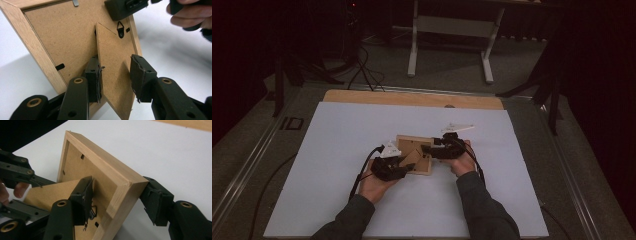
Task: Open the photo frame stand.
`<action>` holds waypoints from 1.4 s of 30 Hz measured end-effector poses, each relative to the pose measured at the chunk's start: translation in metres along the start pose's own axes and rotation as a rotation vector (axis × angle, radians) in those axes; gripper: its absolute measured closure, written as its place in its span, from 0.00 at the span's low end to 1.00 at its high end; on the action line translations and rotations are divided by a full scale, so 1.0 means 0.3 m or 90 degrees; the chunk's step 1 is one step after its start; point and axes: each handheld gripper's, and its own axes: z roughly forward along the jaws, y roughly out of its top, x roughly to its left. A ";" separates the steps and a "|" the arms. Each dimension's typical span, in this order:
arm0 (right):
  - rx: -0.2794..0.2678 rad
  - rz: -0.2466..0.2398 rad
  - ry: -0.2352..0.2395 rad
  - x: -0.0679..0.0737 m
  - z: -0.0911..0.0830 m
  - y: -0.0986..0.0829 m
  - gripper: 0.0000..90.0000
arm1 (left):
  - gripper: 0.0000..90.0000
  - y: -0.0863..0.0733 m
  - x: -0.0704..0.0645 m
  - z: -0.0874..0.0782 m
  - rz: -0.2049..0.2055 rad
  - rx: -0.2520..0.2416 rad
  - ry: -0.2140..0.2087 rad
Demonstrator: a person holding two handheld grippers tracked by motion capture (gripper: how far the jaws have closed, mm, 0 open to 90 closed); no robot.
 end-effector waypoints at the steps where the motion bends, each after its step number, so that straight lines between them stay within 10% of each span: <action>1: -0.003 -0.006 -0.004 0.004 -0.003 0.005 0.51 | 0.70 0.000 0.001 0.001 0.000 0.000 0.002; 42: -0.017 -0.096 -0.005 0.088 -0.046 0.023 0.58 | 0.74 -0.036 0.040 0.007 -0.037 -0.006 0.011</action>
